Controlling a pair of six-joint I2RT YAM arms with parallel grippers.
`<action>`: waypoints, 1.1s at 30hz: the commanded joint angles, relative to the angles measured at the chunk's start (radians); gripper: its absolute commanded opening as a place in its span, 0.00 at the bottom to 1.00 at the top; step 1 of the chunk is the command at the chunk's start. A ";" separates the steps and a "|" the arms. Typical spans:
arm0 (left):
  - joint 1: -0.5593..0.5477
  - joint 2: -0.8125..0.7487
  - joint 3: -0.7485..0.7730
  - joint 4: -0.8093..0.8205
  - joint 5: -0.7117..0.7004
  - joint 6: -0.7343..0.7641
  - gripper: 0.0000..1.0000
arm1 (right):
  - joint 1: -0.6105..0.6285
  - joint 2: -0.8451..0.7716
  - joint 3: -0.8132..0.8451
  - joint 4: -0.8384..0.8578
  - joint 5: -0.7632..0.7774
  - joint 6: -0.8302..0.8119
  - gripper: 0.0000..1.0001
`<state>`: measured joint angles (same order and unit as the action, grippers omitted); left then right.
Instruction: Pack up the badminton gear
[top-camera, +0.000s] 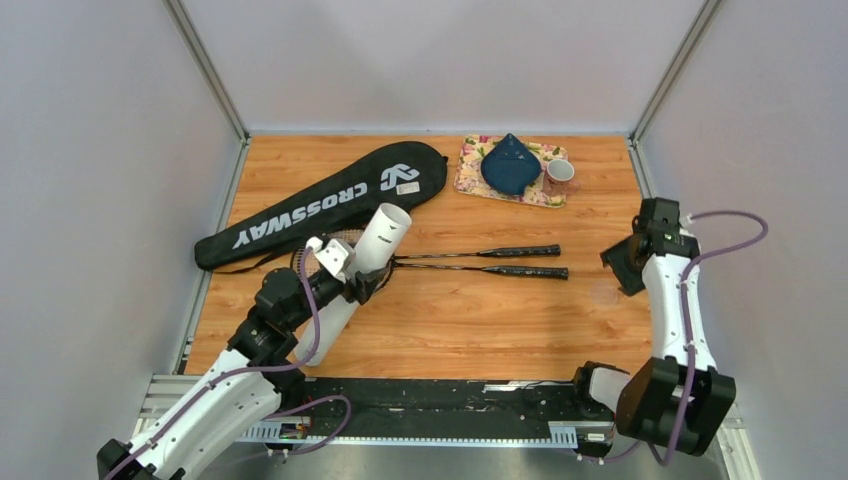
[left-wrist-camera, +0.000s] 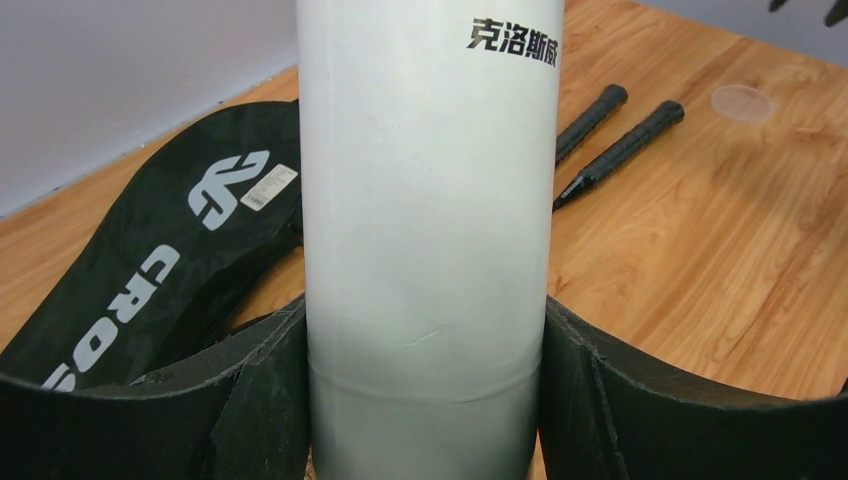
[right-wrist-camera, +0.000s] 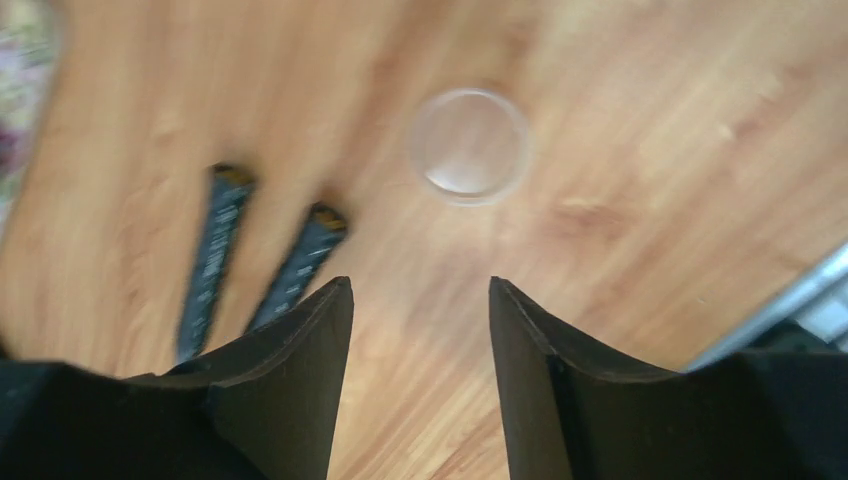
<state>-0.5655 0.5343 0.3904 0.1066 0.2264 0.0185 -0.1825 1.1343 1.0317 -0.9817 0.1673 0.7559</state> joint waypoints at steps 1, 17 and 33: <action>-0.069 -0.019 0.025 -0.057 -0.151 0.084 0.19 | -0.155 0.030 -0.113 0.026 -0.025 0.053 0.55; -0.143 -0.091 -0.021 -0.019 -0.191 0.118 0.19 | -0.253 0.407 -0.140 0.230 -0.002 0.016 0.47; -0.143 -0.085 -0.025 -0.012 -0.164 0.113 0.19 | -0.273 0.484 -0.205 0.348 -0.028 0.042 0.00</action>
<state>-0.7067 0.4496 0.3725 0.0444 0.0448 0.1169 -0.4591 1.5753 0.8818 -0.7547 0.1200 0.7815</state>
